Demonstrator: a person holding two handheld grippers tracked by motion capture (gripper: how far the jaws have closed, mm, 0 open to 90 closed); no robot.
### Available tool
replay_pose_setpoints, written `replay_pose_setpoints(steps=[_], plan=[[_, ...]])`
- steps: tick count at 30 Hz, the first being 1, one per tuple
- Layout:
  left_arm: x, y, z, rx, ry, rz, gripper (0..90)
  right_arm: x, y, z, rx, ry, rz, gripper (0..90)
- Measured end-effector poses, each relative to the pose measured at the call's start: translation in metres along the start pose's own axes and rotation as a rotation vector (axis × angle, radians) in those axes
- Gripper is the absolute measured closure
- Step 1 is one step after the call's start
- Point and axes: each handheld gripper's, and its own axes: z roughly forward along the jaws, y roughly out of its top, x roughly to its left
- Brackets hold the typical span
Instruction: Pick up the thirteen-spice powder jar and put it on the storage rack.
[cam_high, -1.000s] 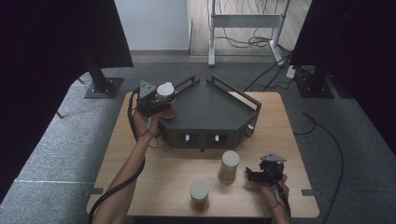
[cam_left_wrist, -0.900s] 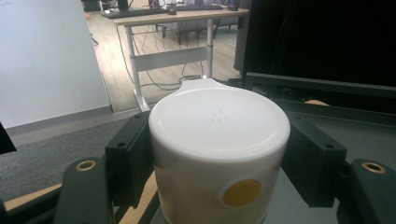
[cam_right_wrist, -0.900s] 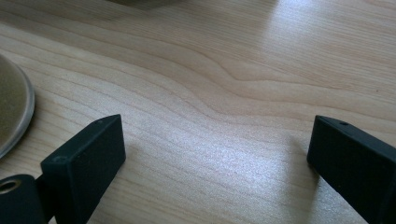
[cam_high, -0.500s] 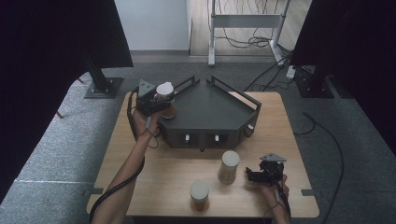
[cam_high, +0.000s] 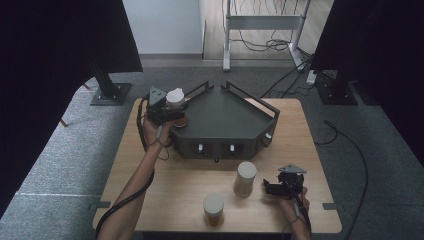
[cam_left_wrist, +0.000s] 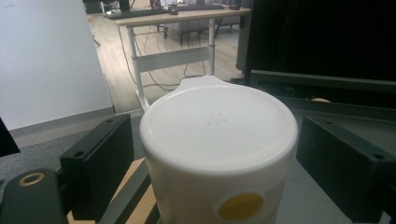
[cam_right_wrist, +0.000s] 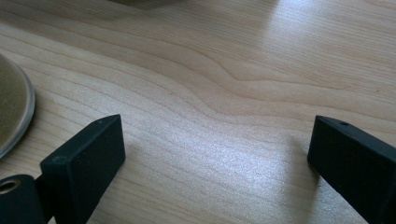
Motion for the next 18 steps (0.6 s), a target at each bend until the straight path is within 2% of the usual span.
replay_pose_setpoints(steps=[18], plan=[[0.007,0.005,-0.021,-0.022,-0.033,0.014,10.4,0.0,0.0,0.0,0.001,0.0,0.0,3.5]])
